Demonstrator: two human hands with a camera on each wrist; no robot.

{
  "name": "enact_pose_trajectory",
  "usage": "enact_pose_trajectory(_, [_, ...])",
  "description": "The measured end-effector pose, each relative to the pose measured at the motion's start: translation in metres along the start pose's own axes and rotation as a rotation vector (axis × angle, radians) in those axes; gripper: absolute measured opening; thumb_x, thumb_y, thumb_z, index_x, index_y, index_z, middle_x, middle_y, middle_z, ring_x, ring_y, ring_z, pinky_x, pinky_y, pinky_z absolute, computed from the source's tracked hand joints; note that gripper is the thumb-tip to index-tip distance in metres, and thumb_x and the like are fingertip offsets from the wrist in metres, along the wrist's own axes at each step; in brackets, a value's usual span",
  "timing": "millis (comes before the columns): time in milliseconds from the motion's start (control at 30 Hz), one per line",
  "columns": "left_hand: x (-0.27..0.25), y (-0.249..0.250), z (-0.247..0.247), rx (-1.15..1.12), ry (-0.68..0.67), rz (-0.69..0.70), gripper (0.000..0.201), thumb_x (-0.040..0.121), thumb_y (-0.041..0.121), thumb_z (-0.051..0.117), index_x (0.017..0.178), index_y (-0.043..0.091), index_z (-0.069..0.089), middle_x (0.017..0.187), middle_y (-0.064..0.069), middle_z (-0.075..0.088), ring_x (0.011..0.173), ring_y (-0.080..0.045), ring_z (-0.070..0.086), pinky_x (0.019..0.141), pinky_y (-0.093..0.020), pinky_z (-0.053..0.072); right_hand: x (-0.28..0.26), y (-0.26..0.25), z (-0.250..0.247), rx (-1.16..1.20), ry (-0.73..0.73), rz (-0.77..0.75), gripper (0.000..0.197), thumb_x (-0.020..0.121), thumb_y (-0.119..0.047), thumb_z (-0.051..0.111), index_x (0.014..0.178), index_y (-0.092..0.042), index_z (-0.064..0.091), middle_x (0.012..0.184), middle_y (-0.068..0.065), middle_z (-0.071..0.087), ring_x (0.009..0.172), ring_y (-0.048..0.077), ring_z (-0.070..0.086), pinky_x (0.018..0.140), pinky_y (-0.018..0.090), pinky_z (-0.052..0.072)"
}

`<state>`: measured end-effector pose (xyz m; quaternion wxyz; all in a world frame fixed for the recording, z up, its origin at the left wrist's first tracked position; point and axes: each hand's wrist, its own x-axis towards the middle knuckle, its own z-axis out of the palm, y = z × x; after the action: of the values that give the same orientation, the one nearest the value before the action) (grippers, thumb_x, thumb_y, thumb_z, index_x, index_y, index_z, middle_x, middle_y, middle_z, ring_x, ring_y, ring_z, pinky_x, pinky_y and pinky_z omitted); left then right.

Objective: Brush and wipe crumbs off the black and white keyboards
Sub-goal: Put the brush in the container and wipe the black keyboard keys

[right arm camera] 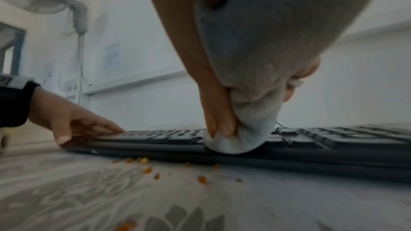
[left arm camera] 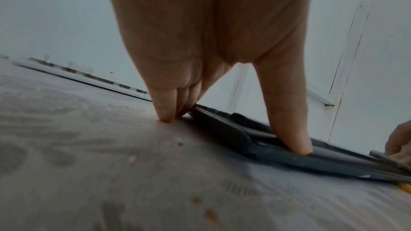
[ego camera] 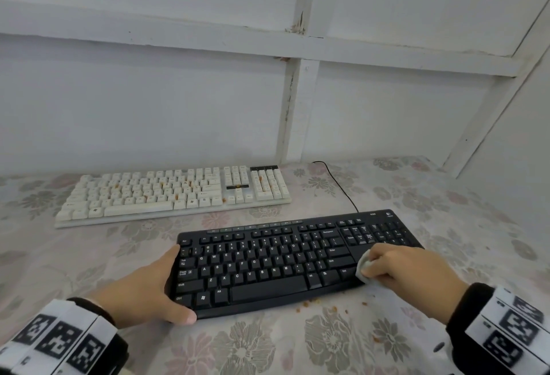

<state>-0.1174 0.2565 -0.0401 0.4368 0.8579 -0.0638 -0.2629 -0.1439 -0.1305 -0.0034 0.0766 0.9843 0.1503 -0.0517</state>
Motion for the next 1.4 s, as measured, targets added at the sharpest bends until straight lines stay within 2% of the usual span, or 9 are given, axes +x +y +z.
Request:
enact_pose_trajectory(233, [-0.002, 0.000, -0.002, -0.033, -0.001, 0.000, 0.086, 0.051, 0.020, 0.087, 0.105, 0.056, 0.030, 0.117, 0.020, 0.056, 0.108, 0.000, 0.053, 0.086, -0.016, 0.041, 0.006, 0.007, -0.007, -0.227, -0.180, 0.082, 0.019, 0.053, -0.002, 0.060, 0.062, -0.014, 0.047, 0.074, -0.006, 0.051, 0.057, 0.015, 0.055, 0.045, 0.022, 0.010])
enact_pose_trajectory(400, [-0.002, 0.001, -0.002, -0.042, -0.007, 0.010, 0.084, 0.053, 0.019, 0.087, 0.104, 0.054, 0.030, 0.116, 0.022, 0.054, 0.106, 0.003, 0.052, 0.080, -0.011, 0.039, 0.001, 0.008, -0.025, -0.196, -0.100, 0.146, 0.010, 0.063, -0.006, 0.026, 0.064, -0.015, 0.029, 0.079, 0.001, 0.030, 0.060, 0.017, 0.020, 0.050, 0.027, 0.010])
enact_pose_trajectory(500, [-0.004, 0.004, -0.001, -0.038, -0.013, 0.005, 0.088, 0.048, 0.028, 0.089, 0.103, 0.055, 0.026, 0.114, 0.026, 0.051, 0.104, 0.007, 0.049, 0.083, -0.011, 0.038, -0.002, 0.003, -0.018, -0.002, 0.009, 0.069, 0.017, 0.092, -0.023, 0.042, 0.087, -0.022, 0.059, 0.090, -0.006, 0.052, 0.070, 0.006, 0.046, 0.054, 0.017, 0.031])
enact_pose_trajectory(600, [-0.002, 0.002, -0.002, -0.035, -0.012, 0.008, 0.103, 0.037, 0.039, 0.090, 0.112, 0.054, 0.020, 0.111, 0.031, 0.048, 0.104, 0.009, 0.047, 0.086, -0.014, 0.037, -0.003, 0.000, -0.001, 0.179, 0.055, 0.021, 0.017, 0.095, -0.034, 0.049, 0.099, -0.038, 0.065, 0.104, -0.020, 0.058, 0.090, -0.001, 0.056, 0.073, 0.016, 0.045])
enact_pose_trajectory(667, [-0.001, 0.000, -0.002, -0.063, -0.011, 0.014, 0.103, 0.048, 0.029, 0.091, 0.117, 0.050, 0.017, 0.111, 0.032, 0.046, 0.103, 0.010, 0.046, 0.084, -0.012, 0.036, -0.006, 0.006, 0.006, 0.196, 0.053, 0.027, 0.018, 0.095, -0.034, 0.050, 0.100, -0.041, 0.065, 0.106, -0.027, 0.056, 0.088, -0.008, 0.053, 0.071, 0.008, 0.039])
enact_pose_trajectory(767, [-0.001, -0.002, -0.003, -0.081, -0.023, 0.035, 0.107, 0.025, 0.050, 0.090, 0.109, 0.059, 0.025, 0.117, 0.028, 0.051, 0.111, 0.005, 0.049, 0.095, -0.019, 0.039, -0.013, 0.019, 0.009, 0.143, 0.014, 0.063, 0.022, 0.095, -0.030, 0.050, 0.104, -0.043, 0.064, 0.110, -0.032, 0.051, 0.089, -0.010, 0.049, 0.060, 0.004, 0.029])
enact_pose_trajectory(933, [-0.002, -0.002, -0.003, -0.073, -0.040, 0.043, 0.111, 0.022, 0.053, 0.090, 0.115, 0.056, 0.029, 0.123, 0.022, 0.055, 0.117, -0.002, 0.051, 0.107, -0.035, 0.038, -0.025, 0.047, 0.009, 0.035, -0.005, 0.159, 0.018, 0.094, -0.025, 0.049, 0.094, -0.037, 0.063, 0.108, -0.024, 0.055, 0.093, -0.003, 0.055, 0.064, 0.010, 0.040])
enact_pose_trajectory(1100, [-0.002, 0.001, -0.002, -0.095, -0.030, 0.068, 0.096, 0.032, 0.033, 0.087, 0.104, 0.057, 0.028, 0.117, 0.024, 0.052, 0.108, 0.005, 0.050, 0.088, -0.017, 0.040, -0.034, 0.069, 0.001, -0.042, -0.016, 0.242, 0.022, 0.097, -0.039, 0.043, 0.102, -0.040, 0.064, 0.098, -0.014, 0.053, 0.085, 0.004, 0.055, 0.055, 0.014, 0.032])
enact_pose_trajectory(1400, [-0.002, 0.002, -0.001, -0.149, -0.024, 0.081, 0.110, 0.008, 0.053, 0.089, 0.101, 0.053, 0.030, 0.112, 0.025, 0.052, 0.103, 0.007, 0.051, 0.083, -0.015, 0.041, -0.015, 0.023, 0.004, 0.228, 0.014, 0.037, 0.021, 0.096, -0.033, 0.050, 0.107, -0.044, 0.066, 0.107, -0.036, 0.049, 0.089, -0.016, 0.046, 0.066, 0.002, 0.033])
